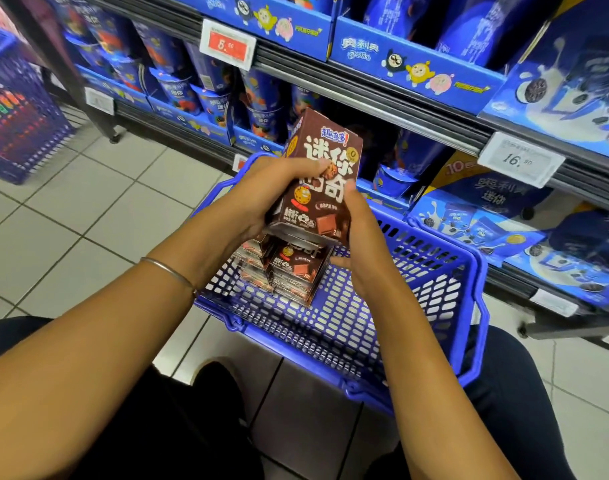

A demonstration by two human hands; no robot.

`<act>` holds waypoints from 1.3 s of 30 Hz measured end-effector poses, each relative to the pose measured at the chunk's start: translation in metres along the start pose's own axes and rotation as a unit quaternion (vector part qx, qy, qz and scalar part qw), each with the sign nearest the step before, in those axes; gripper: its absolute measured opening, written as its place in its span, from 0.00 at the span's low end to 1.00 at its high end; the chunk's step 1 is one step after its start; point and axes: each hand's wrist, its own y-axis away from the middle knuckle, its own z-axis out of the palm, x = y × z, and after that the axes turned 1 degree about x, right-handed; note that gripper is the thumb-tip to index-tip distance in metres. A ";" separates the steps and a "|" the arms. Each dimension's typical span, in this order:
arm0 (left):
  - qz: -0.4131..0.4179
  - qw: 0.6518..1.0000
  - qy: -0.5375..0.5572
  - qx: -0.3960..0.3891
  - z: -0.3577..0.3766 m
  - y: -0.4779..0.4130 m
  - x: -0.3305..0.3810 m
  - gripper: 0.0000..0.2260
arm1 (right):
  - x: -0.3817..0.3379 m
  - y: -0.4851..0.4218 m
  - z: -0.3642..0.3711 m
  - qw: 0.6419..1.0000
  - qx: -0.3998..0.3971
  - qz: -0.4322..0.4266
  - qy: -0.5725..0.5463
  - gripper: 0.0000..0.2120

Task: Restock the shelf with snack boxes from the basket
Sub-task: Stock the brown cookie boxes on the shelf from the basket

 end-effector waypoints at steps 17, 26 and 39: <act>-0.014 0.988 0.153 -0.032 -0.017 0.010 0.019 0.14 | 0.140 -0.064 0.002 0.981 0.061 0.160 0.089 0.16; -0.034 0.988 0.148 -0.013 -0.022 0.006 0.018 0.12 | 0.116 -0.034 -0.018 0.992 0.123 0.003 -0.020 0.11; -0.046 0.991 0.124 0.009 -0.026 0.002 0.017 0.10 | 0.006 0.009 -0.043 0.954 0.137 -0.200 -0.174 0.14</act>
